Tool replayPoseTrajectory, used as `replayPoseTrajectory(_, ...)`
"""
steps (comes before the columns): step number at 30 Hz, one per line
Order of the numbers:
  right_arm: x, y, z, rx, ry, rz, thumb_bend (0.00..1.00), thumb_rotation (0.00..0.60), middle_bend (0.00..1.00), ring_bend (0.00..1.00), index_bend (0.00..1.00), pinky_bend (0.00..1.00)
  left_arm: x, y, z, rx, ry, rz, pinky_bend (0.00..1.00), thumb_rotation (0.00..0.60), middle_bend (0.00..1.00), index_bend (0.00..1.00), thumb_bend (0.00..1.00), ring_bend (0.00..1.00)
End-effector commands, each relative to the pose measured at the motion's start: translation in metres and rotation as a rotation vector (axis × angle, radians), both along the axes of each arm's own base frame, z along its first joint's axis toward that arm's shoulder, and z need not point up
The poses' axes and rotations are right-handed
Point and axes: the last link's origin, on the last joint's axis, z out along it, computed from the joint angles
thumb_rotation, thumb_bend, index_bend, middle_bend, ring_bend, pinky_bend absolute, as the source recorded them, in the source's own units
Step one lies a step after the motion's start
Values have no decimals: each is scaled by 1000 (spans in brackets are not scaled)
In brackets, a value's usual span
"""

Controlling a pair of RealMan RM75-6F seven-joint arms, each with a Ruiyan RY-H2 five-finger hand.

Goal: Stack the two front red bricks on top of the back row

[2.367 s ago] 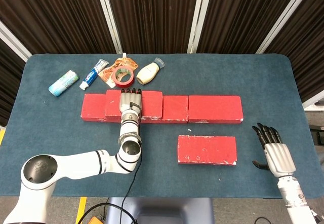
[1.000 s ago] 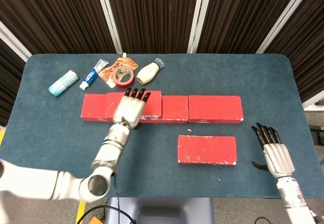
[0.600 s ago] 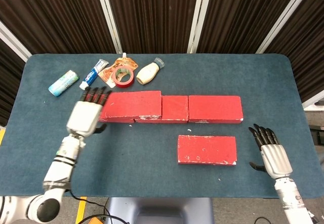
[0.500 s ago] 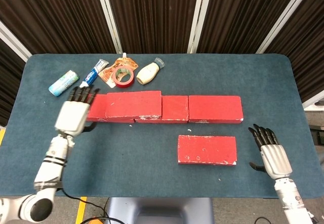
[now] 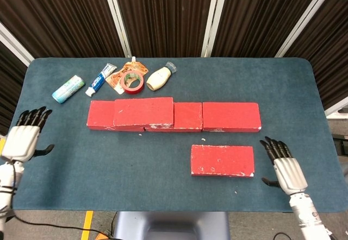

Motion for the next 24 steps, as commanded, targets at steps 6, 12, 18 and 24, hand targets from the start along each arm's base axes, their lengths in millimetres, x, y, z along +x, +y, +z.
replayPoseTrajectory(6,39,-14,-8,106,-26,-31,0,600,107,0,56,0,-27,-26,13,-5,7,69,0,600,0,0,230,0)
replayPoseTrajectory(12,63,-30,-16,195,18,-73,0,600,105,0,60,0,-32,-32,13,-32,7,105,0,600,0,0,227,0)
replayPoseTrajectory(18,87,-40,-28,227,109,-51,0,600,94,0,58,0,-34,-31,10,-44,-21,134,0,600,0,0,228,0)
replayPoseTrajectory(24,103,-48,-46,308,128,-57,0,600,77,0,55,0,-38,-34,7,-73,9,173,0,600,0,0,229,0)
